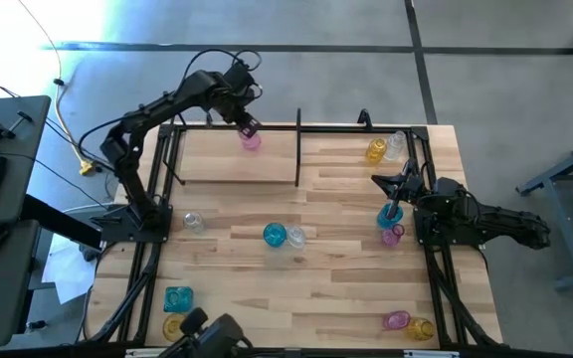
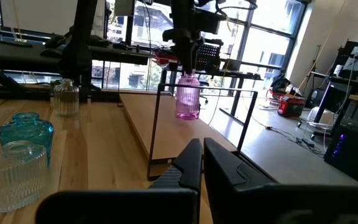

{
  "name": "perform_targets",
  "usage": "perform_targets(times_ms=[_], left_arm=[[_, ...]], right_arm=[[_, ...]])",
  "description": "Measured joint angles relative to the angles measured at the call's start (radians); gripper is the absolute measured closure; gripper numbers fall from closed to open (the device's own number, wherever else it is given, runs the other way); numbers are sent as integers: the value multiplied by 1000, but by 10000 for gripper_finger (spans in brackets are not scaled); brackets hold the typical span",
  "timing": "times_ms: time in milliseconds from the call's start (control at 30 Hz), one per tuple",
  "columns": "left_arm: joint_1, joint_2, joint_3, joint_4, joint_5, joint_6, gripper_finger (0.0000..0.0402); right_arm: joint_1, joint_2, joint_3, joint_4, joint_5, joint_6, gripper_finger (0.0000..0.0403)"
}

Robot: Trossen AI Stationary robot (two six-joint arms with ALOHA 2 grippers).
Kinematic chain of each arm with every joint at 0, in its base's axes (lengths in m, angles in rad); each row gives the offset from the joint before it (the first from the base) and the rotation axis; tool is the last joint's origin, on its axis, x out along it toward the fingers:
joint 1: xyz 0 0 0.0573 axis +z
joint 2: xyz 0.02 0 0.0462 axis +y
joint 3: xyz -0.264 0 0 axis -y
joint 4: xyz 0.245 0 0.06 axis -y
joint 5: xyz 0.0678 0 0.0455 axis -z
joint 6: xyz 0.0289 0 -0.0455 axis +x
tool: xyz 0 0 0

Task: Sort vases onto shelf
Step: Put the middle left purple flower vase on the shelf, then put the bottom left blue flower vase on the shelf

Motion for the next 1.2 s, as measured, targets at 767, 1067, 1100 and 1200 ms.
perform_targets(times_ms=[767,1067,1100,1200], left_arm=[[-8,36,0,12,20,35,236],[-15,35,0,21,18,60,210],[-15,35,0,21,18,69,210],[-15,19,0,22,18,117,211]], right_arm=[[0,0,0,0,0,0,403],[0,0,0,0,0,0,403],[0,0,0,0,0,0,403],[0,0,0,0,0,0,403]])
